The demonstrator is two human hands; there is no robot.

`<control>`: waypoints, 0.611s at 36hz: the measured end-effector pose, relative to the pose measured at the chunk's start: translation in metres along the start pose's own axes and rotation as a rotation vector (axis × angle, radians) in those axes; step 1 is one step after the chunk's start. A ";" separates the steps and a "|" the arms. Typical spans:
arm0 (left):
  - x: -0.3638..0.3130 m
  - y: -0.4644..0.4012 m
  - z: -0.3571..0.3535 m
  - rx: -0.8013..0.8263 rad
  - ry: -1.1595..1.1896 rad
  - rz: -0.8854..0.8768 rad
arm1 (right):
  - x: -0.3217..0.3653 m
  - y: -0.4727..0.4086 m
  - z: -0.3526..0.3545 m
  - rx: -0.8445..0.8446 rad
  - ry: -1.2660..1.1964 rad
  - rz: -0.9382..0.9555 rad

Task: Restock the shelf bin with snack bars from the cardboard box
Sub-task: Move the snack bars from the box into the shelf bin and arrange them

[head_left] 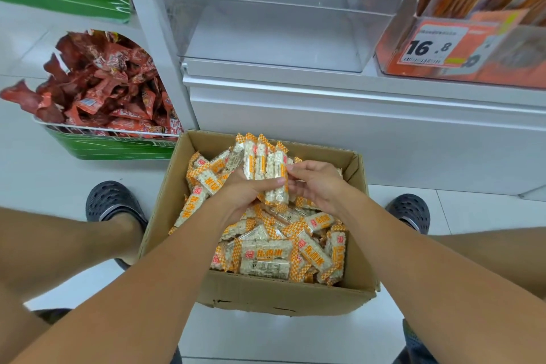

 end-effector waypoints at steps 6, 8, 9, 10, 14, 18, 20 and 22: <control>-0.002 -0.001 0.002 0.054 0.052 0.011 | 0.004 0.005 0.003 0.161 -0.125 -0.061; -0.004 0.001 0.000 0.092 0.068 0.000 | 0.004 0.006 0.006 0.221 -0.171 -0.086; -0.005 0.001 -0.001 0.097 0.049 -0.018 | 0.004 0.005 0.008 0.236 -0.173 -0.093; -0.007 0.001 -0.003 0.082 0.015 -0.043 | 0.005 0.005 0.008 0.246 -0.162 -0.096; -0.010 -0.001 -0.006 -0.076 -0.139 -0.148 | 0.007 0.008 0.003 0.267 -0.061 -0.058; -0.011 -0.005 -0.003 -0.141 -0.261 -0.251 | 0.011 0.010 -0.006 0.270 -0.058 0.014; -0.012 -0.007 -0.004 -0.143 -0.243 -0.293 | 0.015 0.008 -0.012 0.242 -0.077 0.059; -0.015 -0.008 -0.006 -0.139 -0.191 -0.314 | 0.019 0.008 -0.017 0.231 -0.111 0.099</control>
Point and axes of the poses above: each hand's wrist, its own y-axis away from the middle knuckle, its own z-axis out of the back of the hand, x = y × z, the point moved 2 cm from there along -y, towards the middle knuckle, and after that the axes turned 4 degrees about -y, right-handed, at the moved point
